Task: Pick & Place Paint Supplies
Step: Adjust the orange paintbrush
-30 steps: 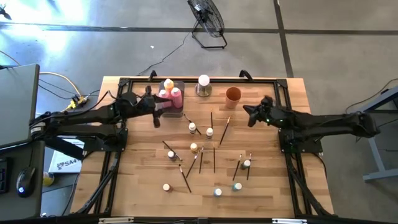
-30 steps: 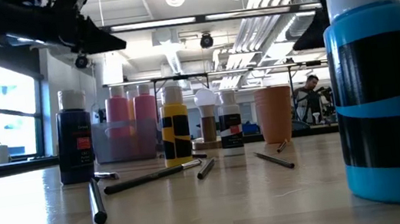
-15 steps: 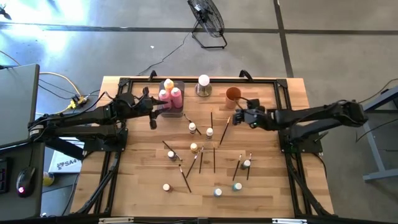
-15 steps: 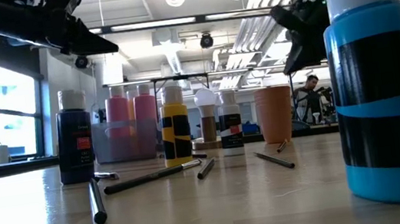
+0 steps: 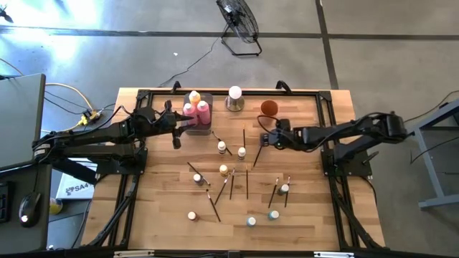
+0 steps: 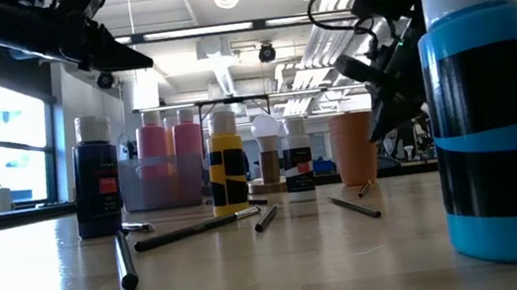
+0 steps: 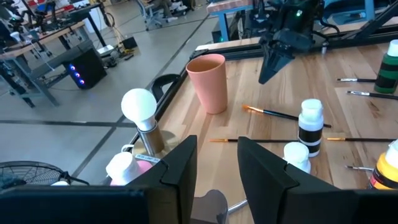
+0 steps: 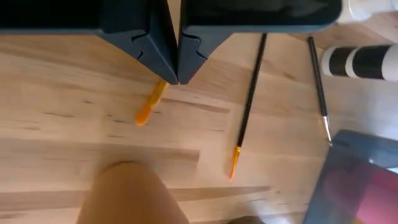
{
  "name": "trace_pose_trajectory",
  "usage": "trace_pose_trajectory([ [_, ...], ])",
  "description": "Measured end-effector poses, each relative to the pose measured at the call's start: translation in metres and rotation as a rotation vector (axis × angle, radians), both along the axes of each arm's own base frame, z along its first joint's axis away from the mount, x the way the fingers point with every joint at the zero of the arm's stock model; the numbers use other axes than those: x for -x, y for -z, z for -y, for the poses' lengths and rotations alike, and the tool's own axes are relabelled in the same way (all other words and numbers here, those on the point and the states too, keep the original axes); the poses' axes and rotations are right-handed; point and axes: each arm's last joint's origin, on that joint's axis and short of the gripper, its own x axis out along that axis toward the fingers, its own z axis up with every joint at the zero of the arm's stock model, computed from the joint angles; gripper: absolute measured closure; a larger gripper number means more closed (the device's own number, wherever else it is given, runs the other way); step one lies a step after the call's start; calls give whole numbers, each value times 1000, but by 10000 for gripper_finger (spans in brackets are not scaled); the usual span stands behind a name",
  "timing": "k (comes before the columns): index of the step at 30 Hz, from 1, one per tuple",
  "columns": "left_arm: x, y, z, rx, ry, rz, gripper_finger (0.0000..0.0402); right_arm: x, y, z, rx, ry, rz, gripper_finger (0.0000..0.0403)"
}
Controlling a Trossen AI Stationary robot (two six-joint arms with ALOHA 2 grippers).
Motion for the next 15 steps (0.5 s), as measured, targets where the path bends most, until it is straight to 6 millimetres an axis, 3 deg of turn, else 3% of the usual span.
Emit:
trace_pose_trajectory([
  [15, 0, 2, 0, 6, 0, -20, 291, -15, -5, 9, 116, -184, 46, 396],
])
